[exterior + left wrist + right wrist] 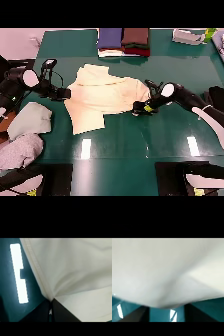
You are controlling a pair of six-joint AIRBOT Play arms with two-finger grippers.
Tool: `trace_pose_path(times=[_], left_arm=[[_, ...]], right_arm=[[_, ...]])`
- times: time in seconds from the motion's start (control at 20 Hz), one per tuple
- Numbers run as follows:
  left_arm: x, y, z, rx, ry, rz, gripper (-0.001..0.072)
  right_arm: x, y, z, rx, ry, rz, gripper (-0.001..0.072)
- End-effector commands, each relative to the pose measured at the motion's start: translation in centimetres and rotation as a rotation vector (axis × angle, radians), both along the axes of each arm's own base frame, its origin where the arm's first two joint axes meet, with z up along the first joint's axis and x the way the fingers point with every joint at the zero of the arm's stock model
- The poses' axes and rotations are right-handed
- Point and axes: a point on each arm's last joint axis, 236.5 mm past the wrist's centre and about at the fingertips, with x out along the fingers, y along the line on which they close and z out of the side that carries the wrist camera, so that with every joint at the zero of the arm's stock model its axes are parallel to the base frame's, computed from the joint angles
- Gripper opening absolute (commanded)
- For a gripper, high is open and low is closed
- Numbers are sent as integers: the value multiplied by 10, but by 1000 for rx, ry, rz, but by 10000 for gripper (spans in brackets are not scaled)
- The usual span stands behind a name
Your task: Fold the shirts.
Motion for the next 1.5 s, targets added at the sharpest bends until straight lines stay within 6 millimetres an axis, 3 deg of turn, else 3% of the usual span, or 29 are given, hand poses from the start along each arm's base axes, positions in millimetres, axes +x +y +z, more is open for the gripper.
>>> trace_pose_path(times=[0.0,0.05,0.1,0.25,0.35,0.6,0.75,0.85,1.05,1.1,1.15,1.2,1.35,1.45], left_arm=[[-2,1,0,4,7,-6,23],[-2,1,0,4,7,-6,23],[-2,1,0,6,6,-6,23],[-1,3,3,35,-6,-58,23],[2,10,17,78,-22,-89,23],[22,15,89,87,-221,-77,23],[22,14,103,75,-257,-75,23],[21,13,102,71,-249,-76,23],[19,12,100,66,-239,-78,23],[17,12,99,67,-231,-79,23],[16,13,98,69,-223,-80,23],[14,13,98,70,-217,-80,23],[13,13,97,70,-212,-81,23],[14,13,97,70,-214,-80,23]], right_arm=[[15,3,-7,-11,-49,-47,202],[19,0,-5,-22,-76,-44,81],[23,-2,0,-30,-103,-42,18],[35,-20,35,-45,-208,-54,17],[48,-47,81,-65,-299,-82,16],[68,-144,222,-119,-555,-268,15],[69,-186,262,-157,-625,-337,16],[74,-203,262,-178,-611,-357,16],[95,-212,217,-187,-480,-358,18],[104,-213,203,-188,-459,-360,82],[111,-216,191,-190,-441,-365,374],[116,-219,177,-186,-410,-375,520],[102,-206,140,-169,-279,-312,520],[84,-184,115,-173,-207,-226,520]])
